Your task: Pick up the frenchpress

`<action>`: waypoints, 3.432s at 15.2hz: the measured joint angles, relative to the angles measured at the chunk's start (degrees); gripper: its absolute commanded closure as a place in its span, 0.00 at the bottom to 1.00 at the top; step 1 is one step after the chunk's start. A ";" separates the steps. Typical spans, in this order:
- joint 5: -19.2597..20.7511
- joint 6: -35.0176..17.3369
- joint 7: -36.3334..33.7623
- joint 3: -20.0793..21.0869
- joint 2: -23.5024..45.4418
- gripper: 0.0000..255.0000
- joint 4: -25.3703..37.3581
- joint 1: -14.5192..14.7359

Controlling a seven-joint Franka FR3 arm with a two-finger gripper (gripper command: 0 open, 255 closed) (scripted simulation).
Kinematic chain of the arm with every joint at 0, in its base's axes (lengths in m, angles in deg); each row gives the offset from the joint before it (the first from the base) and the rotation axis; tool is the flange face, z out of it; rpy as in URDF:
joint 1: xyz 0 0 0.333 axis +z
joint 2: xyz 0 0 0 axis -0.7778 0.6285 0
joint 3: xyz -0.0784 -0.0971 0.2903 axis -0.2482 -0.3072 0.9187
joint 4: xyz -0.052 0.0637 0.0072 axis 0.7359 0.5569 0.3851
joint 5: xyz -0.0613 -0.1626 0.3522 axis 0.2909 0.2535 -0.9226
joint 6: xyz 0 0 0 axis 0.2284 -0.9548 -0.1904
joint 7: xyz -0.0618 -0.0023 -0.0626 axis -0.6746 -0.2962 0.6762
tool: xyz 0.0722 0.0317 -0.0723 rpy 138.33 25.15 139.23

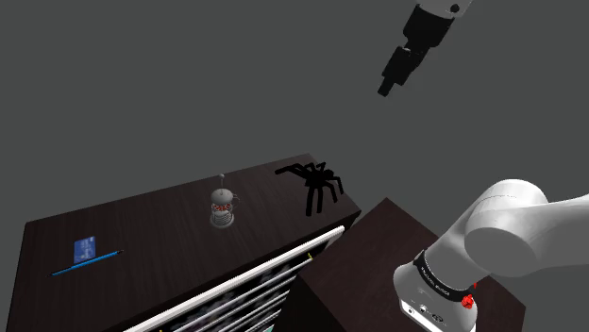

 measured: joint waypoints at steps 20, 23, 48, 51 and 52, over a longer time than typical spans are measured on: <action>-6.28 -26.62 -4.41 4.51 29.67 0.00 0.41 4.70; -6.96 -29.98 -4.92 5.31 35.89 0.00 2.97 5.41; -7.93 -40.97 -7.20 8.90 84.31 0.00 38.44 11.71; -7.84 -42.37 -7.03 8.80 86.14 0.00 38.85 11.81; -7.80 -43.00 -6.98 8.75 86.90 0.00 38.99 11.86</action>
